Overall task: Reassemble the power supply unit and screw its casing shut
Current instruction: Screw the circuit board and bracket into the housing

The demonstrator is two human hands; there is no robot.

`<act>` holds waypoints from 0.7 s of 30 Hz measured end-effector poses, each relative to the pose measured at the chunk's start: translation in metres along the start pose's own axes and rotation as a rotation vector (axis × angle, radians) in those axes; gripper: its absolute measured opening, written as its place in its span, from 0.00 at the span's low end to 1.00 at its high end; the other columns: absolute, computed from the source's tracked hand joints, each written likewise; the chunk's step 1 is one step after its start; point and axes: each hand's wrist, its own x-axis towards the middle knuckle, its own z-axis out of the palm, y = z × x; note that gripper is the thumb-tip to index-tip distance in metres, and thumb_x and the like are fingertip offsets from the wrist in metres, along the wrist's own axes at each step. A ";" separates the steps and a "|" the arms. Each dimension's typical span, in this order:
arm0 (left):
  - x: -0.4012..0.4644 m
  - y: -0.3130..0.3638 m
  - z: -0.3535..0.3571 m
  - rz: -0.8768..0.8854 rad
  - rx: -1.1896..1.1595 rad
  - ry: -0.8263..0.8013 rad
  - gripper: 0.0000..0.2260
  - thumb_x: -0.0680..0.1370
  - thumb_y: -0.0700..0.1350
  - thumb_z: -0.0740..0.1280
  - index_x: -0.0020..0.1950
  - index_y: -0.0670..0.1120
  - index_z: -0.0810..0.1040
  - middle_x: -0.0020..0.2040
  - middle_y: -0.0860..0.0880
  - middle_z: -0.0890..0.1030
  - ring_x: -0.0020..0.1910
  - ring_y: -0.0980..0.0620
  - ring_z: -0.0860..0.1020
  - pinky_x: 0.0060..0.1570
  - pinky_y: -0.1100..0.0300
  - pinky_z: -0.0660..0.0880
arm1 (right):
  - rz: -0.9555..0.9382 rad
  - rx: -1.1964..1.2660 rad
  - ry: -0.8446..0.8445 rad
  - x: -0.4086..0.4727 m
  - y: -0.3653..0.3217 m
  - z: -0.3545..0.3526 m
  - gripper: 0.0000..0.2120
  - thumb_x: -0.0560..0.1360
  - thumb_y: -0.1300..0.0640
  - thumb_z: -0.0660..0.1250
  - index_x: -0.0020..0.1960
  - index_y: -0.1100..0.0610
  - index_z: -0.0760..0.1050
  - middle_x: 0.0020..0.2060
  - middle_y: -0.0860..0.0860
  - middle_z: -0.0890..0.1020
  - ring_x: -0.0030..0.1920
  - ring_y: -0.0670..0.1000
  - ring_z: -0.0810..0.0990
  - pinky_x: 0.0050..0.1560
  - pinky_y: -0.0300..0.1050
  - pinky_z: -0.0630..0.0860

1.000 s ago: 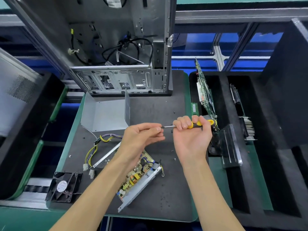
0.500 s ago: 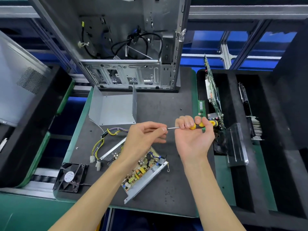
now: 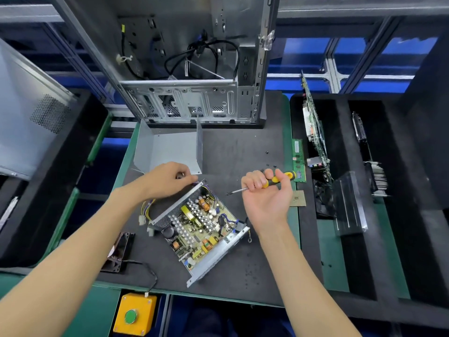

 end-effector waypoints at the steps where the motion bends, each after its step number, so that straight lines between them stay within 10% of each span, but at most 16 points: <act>1: 0.002 0.003 -0.002 0.014 -0.009 0.018 0.13 0.81 0.55 0.66 0.43 0.49 0.81 0.41 0.50 0.82 0.43 0.49 0.79 0.44 0.56 0.73 | 0.001 -0.021 0.001 0.000 0.002 -0.001 0.09 0.74 0.57 0.63 0.36 0.56 0.66 0.32 0.49 0.61 0.29 0.49 0.61 0.30 0.42 0.62; 10: 0.003 0.039 0.007 0.063 0.269 0.238 0.08 0.79 0.56 0.68 0.44 0.54 0.82 0.42 0.53 0.82 0.44 0.48 0.77 0.44 0.54 0.75 | -0.018 -0.044 0.017 -0.002 0.006 -0.009 0.11 0.76 0.57 0.60 0.35 0.56 0.66 0.32 0.49 0.61 0.29 0.49 0.59 0.29 0.42 0.62; 21: 0.023 0.040 0.010 -0.064 0.087 0.071 0.16 0.74 0.65 0.70 0.38 0.54 0.80 0.39 0.58 0.79 0.42 0.53 0.79 0.46 0.54 0.77 | -0.023 -0.056 0.004 -0.007 0.004 -0.012 0.09 0.74 0.57 0.63 0.35 0.56 0.67 0.31 0.49 0.61 0.29 0.49 0.59 0.29 0.42 0.63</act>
